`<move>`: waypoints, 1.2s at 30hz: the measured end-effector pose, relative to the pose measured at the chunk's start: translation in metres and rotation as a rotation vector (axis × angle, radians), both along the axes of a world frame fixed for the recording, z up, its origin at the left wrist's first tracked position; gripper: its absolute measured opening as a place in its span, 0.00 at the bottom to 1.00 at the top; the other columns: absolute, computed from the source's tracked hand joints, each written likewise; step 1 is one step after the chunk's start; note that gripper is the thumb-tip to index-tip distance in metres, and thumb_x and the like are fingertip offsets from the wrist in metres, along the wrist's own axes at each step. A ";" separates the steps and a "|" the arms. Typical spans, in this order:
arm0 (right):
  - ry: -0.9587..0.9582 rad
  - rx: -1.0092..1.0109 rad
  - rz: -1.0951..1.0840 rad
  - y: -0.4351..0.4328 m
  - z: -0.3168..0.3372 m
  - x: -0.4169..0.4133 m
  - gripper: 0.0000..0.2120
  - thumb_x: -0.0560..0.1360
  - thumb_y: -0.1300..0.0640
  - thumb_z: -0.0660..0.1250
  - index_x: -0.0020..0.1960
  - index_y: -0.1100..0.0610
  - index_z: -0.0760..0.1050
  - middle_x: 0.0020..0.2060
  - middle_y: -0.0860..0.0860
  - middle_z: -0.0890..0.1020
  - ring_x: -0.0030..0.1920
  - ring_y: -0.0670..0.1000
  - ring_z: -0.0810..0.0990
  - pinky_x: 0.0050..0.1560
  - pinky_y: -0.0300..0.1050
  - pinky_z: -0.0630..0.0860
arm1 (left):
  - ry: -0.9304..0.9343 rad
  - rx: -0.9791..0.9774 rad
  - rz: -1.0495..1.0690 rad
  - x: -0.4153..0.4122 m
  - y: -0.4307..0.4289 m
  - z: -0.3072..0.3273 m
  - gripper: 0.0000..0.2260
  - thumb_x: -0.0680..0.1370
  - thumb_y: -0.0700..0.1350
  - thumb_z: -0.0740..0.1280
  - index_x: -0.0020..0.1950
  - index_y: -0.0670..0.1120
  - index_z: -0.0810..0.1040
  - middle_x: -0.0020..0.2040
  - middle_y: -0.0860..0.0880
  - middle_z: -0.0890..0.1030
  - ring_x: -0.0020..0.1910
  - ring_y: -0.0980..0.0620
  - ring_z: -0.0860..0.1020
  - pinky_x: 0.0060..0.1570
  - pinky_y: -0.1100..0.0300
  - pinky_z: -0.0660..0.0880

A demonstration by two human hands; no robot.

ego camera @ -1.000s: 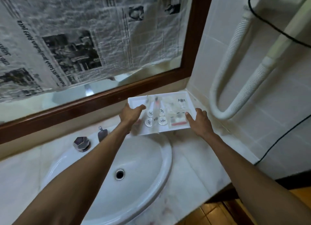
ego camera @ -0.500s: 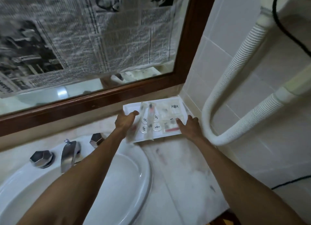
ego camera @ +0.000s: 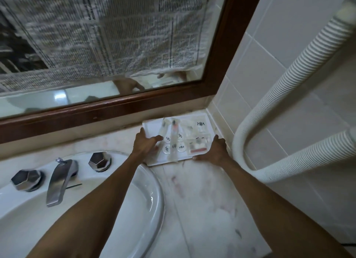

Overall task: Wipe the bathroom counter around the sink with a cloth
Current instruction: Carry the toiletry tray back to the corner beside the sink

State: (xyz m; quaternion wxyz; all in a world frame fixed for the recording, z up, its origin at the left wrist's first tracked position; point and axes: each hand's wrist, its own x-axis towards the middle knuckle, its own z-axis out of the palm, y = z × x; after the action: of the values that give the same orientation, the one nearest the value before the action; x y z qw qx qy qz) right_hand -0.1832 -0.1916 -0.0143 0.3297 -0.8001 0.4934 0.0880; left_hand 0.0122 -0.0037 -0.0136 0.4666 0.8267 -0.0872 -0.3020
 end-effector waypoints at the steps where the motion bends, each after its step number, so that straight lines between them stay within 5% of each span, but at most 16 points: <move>1: -0.014 -0.005 -0.005 -0.001 -0.003 -0.001 0.65 0.48 0.39 0.84 0.72 0.61 0.54 0.68 0.60 0.61 0.71 0.61 0.61 0.69 0.53 0.65 | -0.016 0.014 -0.028 0.001 0.000 -0.001 0.22 0.71 0.49 0.77 0.59 0.43 0.75 0.54 0.48 0.81 0.46 0.51 0.80 0.35 0.65 0.70; 8: -0.116 -0.077 -0.002 0.002 -0.007 -0.009 0.67 0.49 0.47 0.86 0.76 0.61 0.52 0.67 0.62 0.65 0.70 0.63 0.64 0.69 0.56 0.66 | -0.102 0.190 -0.197 0.000 0.016 -0.005 0.37 0.57 0.65 0.79 0.55 0.43 0.74 0.54 0.45 0.80 0.51 0.44 0.80 0.43 0.56 0.73; 10: -0.144 -0.064 -0.027 -0.002 -0.011 -0.011 0.67 0.45 0.44 0.86 0.75 0.59 0.55 0.67 0.61 0.67 0.69 0.61 0.67 0.67 0.56 0.68 | -0.130 0.234 -0.277 -0.002 0.024 -0.005 0.41 0.53 0.68 0.81 0.55 0.45 0.72 0.54 0.47 0.79 0.51 0.45 0.79 0.41 0.56 0.72; 12: -0.177 -0.068 -0.036 -0.012 -0.031 -0.013 0.69 0.40 0.38 0.83 0.73 0.56 0.57 0.65 0.59 0.71 0.66 0.60 0.71 0.63 0.56 0.73 | -0.200 0.295 -0.373 -0.004 0.030 -0.003 0.52 0.47 0.73 0.79 0.62 0.46 0.70 0.60 0.46 0.77 0.58 0.44 0.77 0.52 0.50 0.76; 14: -0.187 -0.090 -0.033 -0.017 -0.039 -0.013 0.68 0.39 0.36 0.83 0.73 0.54 0.57 0.64 0.58 0.73 0.64 0.60 0.74 0.60 0.56 0.76 | -0.227 0.383 -0.482 -0.008 0.031 0.003 0.64 0.48 0.70 0.81 0.75 0.44 0.61 0.71 0.43 0.69 0.69 0.40 0.69 0.68 0.46 0.69; 17: -0.146 -0.122 0.014 -0.004 -0.010 -0.012 0.64 0.50 0.47 0.86 0.76 0.56 0.53 0.68 0.62 0.68 0.67 0.62 0.70 0.65 0.57 0.71 | -0.233 0.482 -0.556 -0.013 0.025 0.004 0.73 0.54 0.61 0.85 0.82 0.41 0.40 0.81 0.42 0.53 0.77 0.38 0.57 0.75 0.48 0.61; 26: -0.088 -0.273 0.032 -0.011 -0.003 -0.003 0.49 0.68 0.54 0.78 0.77 0.61 0.51 0.71 0.65 0.63 0.71 0.64 0.64 0.70 0.56 0.64 | -0.284 0.410 -0.410 -0.030 0.001 -0.007 0.64 0.55 0.64 0.80 0.80 0.42 0.50 0.75 0.43 0.62 0.73 0.42 0.68 0.68 0.47 0.72; 36: 0.001 -0.437 0.179 -0.007 0.002 0.005 0.42 0.71 0.55 0.75 0.76 0.61 0.55 0.69 0.62 0.65 0.69 0.62 0.67 0.68 0.55 0.66 | -0.325 0.489 -0.405 -0.035 -0.008 -0.007 0.60 0.64 0.63 0.80 0.81 0.42 0.47 0.77 0.43 0.60 0.73 0.40 0.67 0.63 0.43 0.73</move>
State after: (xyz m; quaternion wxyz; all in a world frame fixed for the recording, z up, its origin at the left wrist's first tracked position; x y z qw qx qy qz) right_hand -0.1779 -0.1990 -0.0122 0.1395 -0.8930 0.4279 0.0085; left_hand -0.0233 -0.0121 -0.0206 0.1654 0.9172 -0.2476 -0.2647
